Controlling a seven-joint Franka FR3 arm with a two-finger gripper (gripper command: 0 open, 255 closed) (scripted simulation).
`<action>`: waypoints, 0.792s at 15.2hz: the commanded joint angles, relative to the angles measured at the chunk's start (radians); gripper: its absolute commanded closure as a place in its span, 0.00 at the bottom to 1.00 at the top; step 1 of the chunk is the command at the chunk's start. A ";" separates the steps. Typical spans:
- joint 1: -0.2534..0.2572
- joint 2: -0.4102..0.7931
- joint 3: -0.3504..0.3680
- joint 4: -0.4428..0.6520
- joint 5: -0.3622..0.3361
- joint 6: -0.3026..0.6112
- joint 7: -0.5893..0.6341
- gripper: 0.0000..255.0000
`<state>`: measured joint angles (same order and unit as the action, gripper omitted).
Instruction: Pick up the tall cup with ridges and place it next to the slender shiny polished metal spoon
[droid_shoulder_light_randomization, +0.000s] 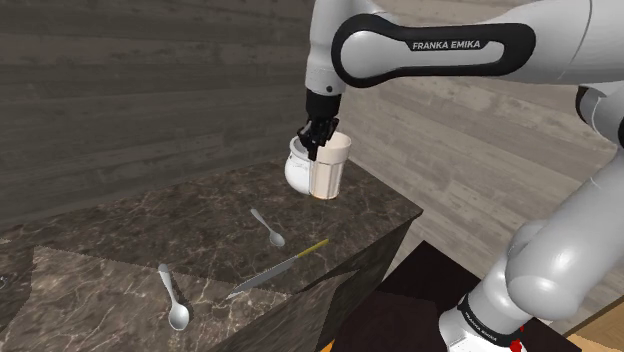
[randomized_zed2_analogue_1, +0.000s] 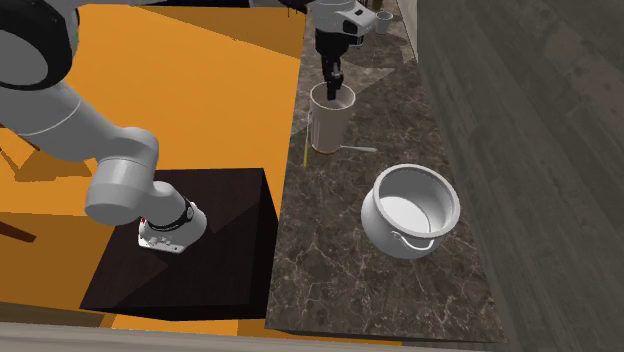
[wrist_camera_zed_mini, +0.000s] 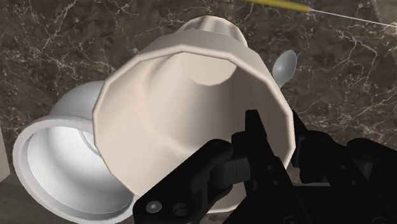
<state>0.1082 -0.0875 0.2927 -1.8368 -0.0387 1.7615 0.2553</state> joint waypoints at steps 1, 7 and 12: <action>0.015 0.062 0.022 0.047 -0.017 0.011 0.043 1.00; 0.080 0.277 0.068 0.242 -0.094 0.010 0.164 1.00; 0.162 0.481 0.080 0.465 -0.167 -0.029 0.246 1.00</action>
<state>0.2486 0.3408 0.3717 -1.4288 -0.1872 1.7405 0.4813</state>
